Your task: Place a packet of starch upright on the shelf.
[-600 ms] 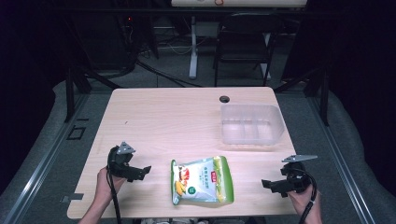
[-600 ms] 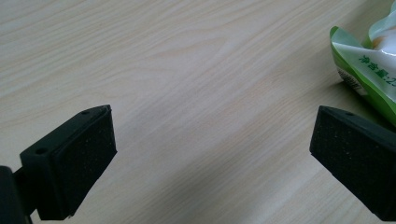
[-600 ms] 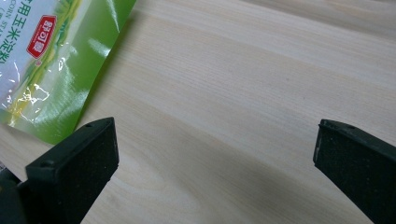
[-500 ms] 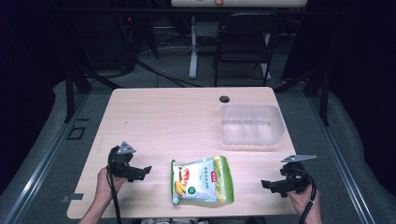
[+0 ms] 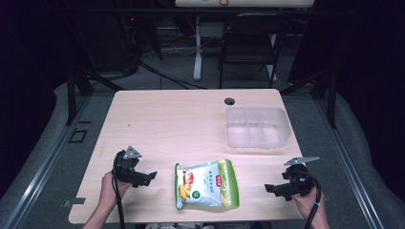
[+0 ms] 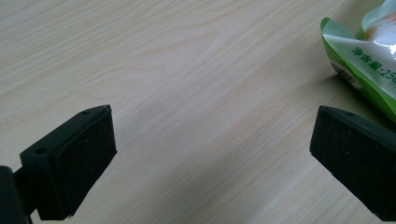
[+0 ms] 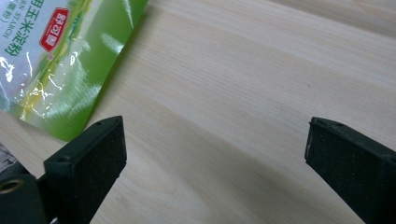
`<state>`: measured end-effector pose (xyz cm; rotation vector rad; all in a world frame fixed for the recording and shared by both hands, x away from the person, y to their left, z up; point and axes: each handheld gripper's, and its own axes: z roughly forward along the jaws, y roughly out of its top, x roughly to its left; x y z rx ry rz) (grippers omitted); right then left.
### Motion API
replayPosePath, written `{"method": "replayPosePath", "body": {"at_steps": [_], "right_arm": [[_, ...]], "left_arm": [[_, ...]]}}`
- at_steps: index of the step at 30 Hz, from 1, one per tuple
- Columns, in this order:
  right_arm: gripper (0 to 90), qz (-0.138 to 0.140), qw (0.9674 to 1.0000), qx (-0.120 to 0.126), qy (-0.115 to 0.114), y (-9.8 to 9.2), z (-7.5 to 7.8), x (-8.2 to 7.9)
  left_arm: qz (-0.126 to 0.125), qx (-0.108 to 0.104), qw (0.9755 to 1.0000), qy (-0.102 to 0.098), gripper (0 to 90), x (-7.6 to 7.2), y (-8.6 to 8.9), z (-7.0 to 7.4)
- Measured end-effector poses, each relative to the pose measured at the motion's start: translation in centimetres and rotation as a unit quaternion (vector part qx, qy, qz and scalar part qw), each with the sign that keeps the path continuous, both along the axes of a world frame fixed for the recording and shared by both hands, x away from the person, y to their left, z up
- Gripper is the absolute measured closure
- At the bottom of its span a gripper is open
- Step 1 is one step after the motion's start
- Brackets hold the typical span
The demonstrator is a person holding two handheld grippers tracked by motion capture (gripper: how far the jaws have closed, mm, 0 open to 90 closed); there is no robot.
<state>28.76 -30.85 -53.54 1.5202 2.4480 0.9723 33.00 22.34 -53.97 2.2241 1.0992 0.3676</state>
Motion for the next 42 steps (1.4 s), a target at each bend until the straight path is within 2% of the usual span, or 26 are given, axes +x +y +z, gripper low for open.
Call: {"method": "replayPosePath", "body": {"at_steps": [3,5,9,11,13,17,21,26,28,30,35,39,41,42], "right_arm": [[5.2,0.004,1.0000,-0.002,0.007,0.4,0.0,0.2],[5.3,0.006,0.9999,0.004,0.014,0.6,0.0,0.2],[6.0,0.005,0.9999,0.007,0.011,1.1,0.4,0.3],[6.8,0.007,0.9998,0.013,0.012,1.5,0.6,0.3],[9.2,0.017,0.9993,0.028,0.017,1.9,0.9,0.3],[11.7,0.025,0.9985,0.040,0.027,2.7,1.0,0.3],[13.9,0.036,0.9978,0.036,0.042,4.0,1.0,0.5],[15.2,0.051,0.9964,0.033,0.059,5.4,0.9,1.0],[15.3,0.051,0.9964,0.033,0.059,5.7,0.8,1.0],[17.1,0.063,0.9948,0.032,0.073,6.9,0.5,1.3],[19.7,0.081,0.9923,0.026,0.090,8.1,0.2,2.1],[21.2,0.080,0.9902,0.035,0.109,8.9,-0.5,2.8],[21.3,0.079,0.9899,0.030,0.114,9.2,-0.8,3.0],[21.6,0.086,0.9883,0.035,0.121,9.4,-0.9,3.2]], "left_arm": [[-0.002,-0.001,1.0000,-0.005,0.4,-0.2,0.1,0.1],[-0.002,-0.004,1.0000,-0.004,0.4,-0.5,0.3,0.1],[-0.004,-0.008,1.0000,-0.005,0.4,-0.7,0.5,0.3],[-0.006,-0.005,0.9999,-0.009,0.4,-0.8,0.4,0.4],[-0.007,-0.004,0.9999,-0.007,0.4,-0.8,0.2,0.4],[-0.014,-0.001,0.9999,-0.003,0.4,-0.8,0.0,0.3],[-0.013,-0.001,0.9999,-0.007,0.4,-0.8,0.1,0.3],[-0.017,-0.002,0.9998,-0.003,0.4,-0.8,0.1,0.4],[-0.016,-0.001,0.9998,-0.008,0.4,-0.8,-0.1,0.3],[-0.017,-0.002,0.9998,-0.004,0.4,-0.8,-0.2,0.3],[-0.017,-0.001,0.9998,-0.004,0.4,-0.8,-0.1,0.2],[-0.018,0.000,0.9998,-0.004,0.4,-0.8,-0.2,0.2],[-0.020,0.001,0.9998,-0.004,0.4,-0.8,-0.2,0.2],[-0.020,0.000,0.9998,-0.003,0.4,-0.8,-0.2,0.2]]}}
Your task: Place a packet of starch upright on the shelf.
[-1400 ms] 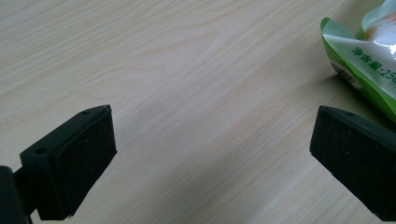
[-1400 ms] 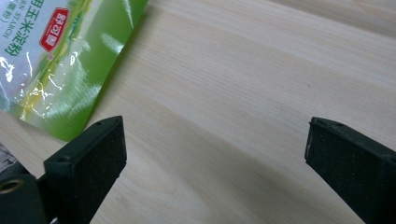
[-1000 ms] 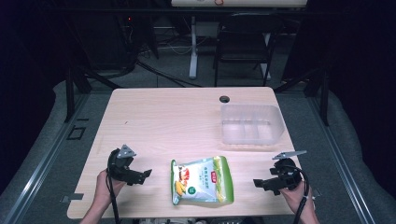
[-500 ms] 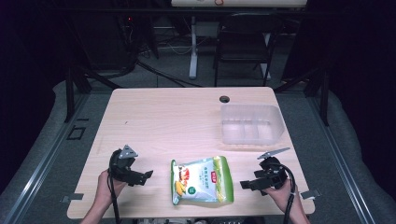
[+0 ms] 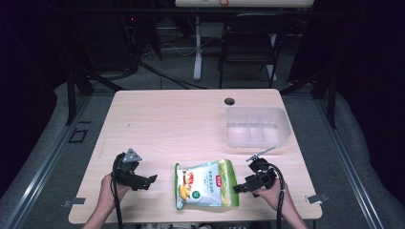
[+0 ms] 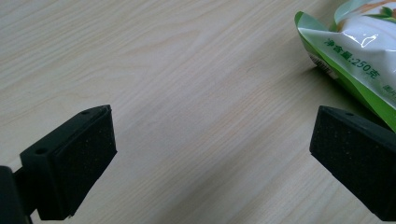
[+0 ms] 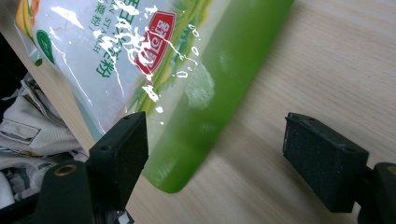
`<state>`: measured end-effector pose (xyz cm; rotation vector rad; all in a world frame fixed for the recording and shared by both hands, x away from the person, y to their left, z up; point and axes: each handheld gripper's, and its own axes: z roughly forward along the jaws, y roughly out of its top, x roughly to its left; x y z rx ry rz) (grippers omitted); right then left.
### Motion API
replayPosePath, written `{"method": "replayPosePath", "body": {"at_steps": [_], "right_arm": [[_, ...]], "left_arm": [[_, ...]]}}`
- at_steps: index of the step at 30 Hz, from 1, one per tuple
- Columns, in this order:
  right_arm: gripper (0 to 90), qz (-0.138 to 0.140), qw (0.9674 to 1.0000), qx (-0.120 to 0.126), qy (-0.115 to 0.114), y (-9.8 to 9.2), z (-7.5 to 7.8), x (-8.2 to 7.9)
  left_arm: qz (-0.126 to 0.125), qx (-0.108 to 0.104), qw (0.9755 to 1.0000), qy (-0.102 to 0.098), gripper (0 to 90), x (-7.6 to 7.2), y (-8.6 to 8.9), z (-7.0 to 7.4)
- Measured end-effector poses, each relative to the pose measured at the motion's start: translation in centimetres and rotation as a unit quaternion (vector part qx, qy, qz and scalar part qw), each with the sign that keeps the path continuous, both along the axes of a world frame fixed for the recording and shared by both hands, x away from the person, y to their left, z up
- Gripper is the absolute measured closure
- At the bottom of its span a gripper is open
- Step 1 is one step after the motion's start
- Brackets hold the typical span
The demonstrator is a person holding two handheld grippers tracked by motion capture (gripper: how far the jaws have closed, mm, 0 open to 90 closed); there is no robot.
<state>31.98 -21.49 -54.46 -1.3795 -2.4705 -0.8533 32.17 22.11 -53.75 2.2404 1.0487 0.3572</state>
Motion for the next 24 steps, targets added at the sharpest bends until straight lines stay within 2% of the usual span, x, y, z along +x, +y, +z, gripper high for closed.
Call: {"method": "replayPosePath", "body": {"at_steps": [6,8,10,11,12,14,16,17,19,20,22,24], "right_arm": [[22.5,0.016,0.9997,-0.007,0.016,0.8,-0.4,0.8],[23.0,0.009,0.9998,-0.006,0.019,1.1,-0.5,0.8],[23.4,0.018,0.9995,-0.006,0.024,1.3,-0.6,1.0],[24.0,0.033,0.9989,-0.019,0.028,1.2,-0.5,1.2],[24.3,0.011,0.9996,-0.009,0.024,1.5,-0.7,1.0],[25.1,0.022,0.9993,-0.012,0.028,1.7,-0.8,1.1],[25.7,0.012,0.9994,-0.002,0.031,2.0,-0.9,1.1],[26.3,0.021,0.9991,-0.012,0.033,1.9,-0.9,1.2],[27.3,0.011,0.9993,-0.005,0.035,2.2,-1.1,1.1],[27.5,0.022,0.9990,-0.011,0.039,2.1,-1.1,1.3],[28.3,0.012,0.9992,-0.001,0.038,2.3,-1.2,1.2],[28.7,0.015,0.9991,-0.006,0.038,2.2,-1.2,1.2]], "left_arm": [[0.000,0.000,1.0000,0.000,0.4,0.0,0.0,0.0],[0.000,-0.001,1.0000,0.000,0.4,0.0,0.0,0.0],[-0.001,0.000,1.0000,0.000,0.4,0.0,0.0,0.0],[-0.001,0.000,1.0000,0.000,0.4,0.0,0.0,0.0],[-0.001,0.000,1.0000,0.000,0.4,0.0,0.0,0.0],[-0.001,0.001,1.0000,-0.001,0.4,0.0,0.0,0.0],[-0.001,0.000,1.0000,-0.001,0.4,0.0,0.0,0.0],[-0.001,0.001,1.0000,0.000,0.4,0.0,0.0,0.0],[-0.002,0.001,1.0000,-0.001,0.4,0.0,0.0,0.0],[-0.002,0.001,1.0000,-0.001,0.4,0.0,0.0,0.0],[-0.002,0.001,1.0000,-0.001,0.4,0.0,0.0,0.0],[-0.002,0.001,1.0000,-0.001,0.4,0.0,0.0,0.0]]}}
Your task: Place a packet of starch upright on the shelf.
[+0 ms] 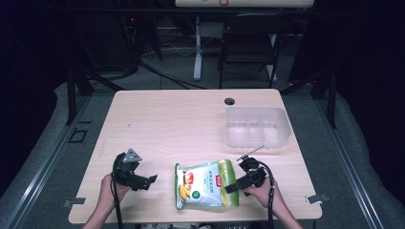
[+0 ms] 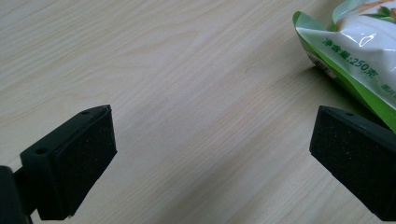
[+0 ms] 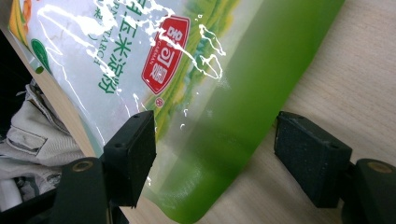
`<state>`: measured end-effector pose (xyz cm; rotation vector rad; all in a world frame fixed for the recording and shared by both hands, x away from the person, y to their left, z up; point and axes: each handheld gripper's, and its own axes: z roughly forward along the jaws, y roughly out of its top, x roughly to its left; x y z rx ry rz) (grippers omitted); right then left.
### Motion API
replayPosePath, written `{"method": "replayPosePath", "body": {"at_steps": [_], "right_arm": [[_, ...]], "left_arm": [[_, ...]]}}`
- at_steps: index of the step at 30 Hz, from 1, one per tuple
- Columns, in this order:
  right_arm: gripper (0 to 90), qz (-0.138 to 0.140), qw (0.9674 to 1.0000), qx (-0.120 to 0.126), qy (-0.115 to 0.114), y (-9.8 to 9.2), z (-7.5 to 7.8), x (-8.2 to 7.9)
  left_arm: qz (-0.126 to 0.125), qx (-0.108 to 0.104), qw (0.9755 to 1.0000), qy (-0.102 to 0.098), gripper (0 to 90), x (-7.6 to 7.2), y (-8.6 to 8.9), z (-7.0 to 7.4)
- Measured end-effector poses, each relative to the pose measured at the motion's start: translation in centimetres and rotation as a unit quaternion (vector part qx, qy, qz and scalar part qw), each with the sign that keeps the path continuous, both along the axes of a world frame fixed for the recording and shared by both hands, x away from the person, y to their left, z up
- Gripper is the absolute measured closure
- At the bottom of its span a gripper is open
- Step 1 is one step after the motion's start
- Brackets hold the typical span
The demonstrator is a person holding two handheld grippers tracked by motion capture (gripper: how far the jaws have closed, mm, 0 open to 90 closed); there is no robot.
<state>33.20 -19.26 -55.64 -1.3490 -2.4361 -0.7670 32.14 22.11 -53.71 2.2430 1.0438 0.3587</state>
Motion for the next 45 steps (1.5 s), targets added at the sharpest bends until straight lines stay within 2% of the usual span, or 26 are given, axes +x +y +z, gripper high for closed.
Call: {"method": "replayPosePath", "body": {"at_steps": [2,6,11,14,20,25,34,41,44,45], "right_arm": [[29.9,0.004,1.0000,0.001,0.002,-0.1,0.0,0.1],[31.6,-0.016,0.9996,0.020,0.009,-0.2,-0.2,0.1],[33.7,-0.017,0.9993,0.030,0.014,-0.2,-0.2,0.1],[37.6,-0.017,0.9995,0.026,0.005,-0.2,0.0,0.0],[42.4,-0.024,0.9979,0.054,-0.026,-0.5,1.0,-0.1],[42.2,-0.031,0.9957,0.084,-0.022,-0.4,1.1,0.0],[42.3,-0.022,0.9961,0.082,-0.026,0.7,1.1,0.0],[42.1,-0.014,0.9973,0.065,-0.032,2.2,0.9,-0.1],[46.4,-0.007,0.9983,0.045,-0.037,3.0,0.6,0.0],[50.6,-0.011,0.9981,0.049,-0.035,3.3,0.5,0.0]], "left_arm": [[0.000,0.000,1.0000,0.000,0.4,0.0,0.0,0.0],[0.000,0.000,1.0000,-0.001,0.4,0.0,0.0,0.0],[0.000,0.000,1.0000,-0.001,0.4,0.0,0.0,0.0],[0.000,0.002,1.0000,-0.002,0.4,0.0,0.1,0.1],[0.000,0.002,1.0000,-0.001,0.4,0.0,0.0,0.0],[0.000,0.002,1.0000,0.000,0.4,0.0,0.0,0.0],[-0.001,0.003,1.0000,0.001,0.4,0.0,0.0,0.0],[-0.001,0.003,1.0000,0.002,0.4,0.0,-0.1,0.0],[-0.001,0.004,1.0000,0.003,0.4,0.0,-0.1,0.0],[-0.001,0.003,1.0000,0.003,0.4,0.0,-0.1,0.0]]}}
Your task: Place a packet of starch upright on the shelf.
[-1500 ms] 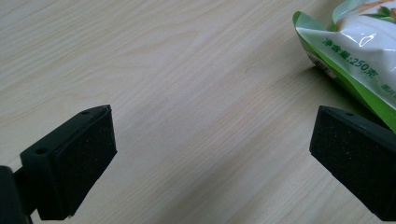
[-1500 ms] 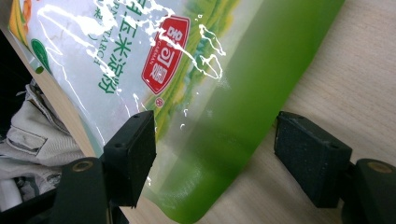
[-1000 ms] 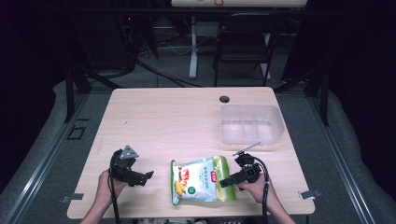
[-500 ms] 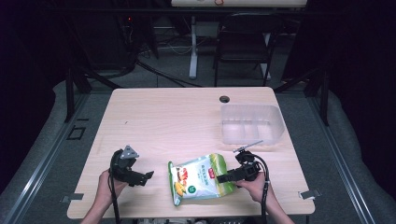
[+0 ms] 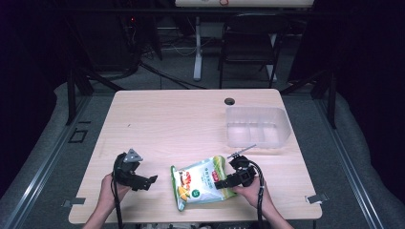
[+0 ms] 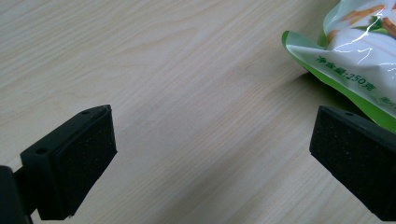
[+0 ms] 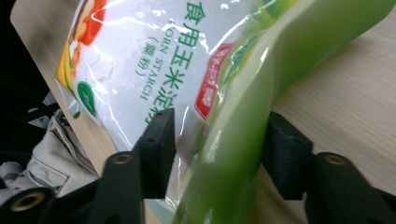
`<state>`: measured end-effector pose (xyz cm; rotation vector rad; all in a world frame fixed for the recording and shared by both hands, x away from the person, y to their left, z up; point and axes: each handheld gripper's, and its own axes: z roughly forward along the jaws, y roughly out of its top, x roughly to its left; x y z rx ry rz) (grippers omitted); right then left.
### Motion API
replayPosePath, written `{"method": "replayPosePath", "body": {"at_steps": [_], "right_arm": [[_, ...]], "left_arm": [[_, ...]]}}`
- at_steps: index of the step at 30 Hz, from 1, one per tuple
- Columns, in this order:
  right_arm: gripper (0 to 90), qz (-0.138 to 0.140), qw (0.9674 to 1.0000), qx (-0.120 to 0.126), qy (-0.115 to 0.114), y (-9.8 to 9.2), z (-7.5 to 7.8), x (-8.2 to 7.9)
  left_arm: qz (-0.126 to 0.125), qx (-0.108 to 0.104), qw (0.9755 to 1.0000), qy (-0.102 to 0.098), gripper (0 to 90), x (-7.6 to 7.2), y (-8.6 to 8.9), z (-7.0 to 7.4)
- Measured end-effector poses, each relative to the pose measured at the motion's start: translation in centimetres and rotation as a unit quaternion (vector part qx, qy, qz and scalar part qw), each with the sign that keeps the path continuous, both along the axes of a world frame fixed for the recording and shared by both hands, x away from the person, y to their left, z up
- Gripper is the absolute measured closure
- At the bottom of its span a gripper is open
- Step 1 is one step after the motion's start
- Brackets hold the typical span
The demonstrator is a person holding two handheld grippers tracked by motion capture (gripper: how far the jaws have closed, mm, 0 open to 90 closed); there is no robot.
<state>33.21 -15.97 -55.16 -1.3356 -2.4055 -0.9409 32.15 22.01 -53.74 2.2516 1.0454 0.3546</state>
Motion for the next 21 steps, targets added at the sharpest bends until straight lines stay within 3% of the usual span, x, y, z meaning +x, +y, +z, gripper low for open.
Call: {"method": "replayPosePath", "body": {"at_steps": [6,13,17,21], "right_arm": [[67.2,0.003,0.9999,0.012,0.004,0.3,-0.1,0.5],[79.3,0.012,0.9995,0.026,0.013,0.1,-0.2,0.5],[83.4,0.016,0.9995,0.026,0.004,0.1,0.0,0.5],[86.1,0.024,0.9995,0.012,-0.019,-0.4,0.7,0.4]], "left_arm": [[0.004,-0.001,1.0000,0.003,0.5,0.1,0.2,-0.1],[0.001,0.003,1.0000,0.006,0.5,0.1,0.1,-0.2],[-0.002,0.005,1.0000,0.008,0.6,0.2,0.1,-0.2],[-0.001,0.002,1.0000,0.004,0.6,0.1,0.1,-0.1]]}}
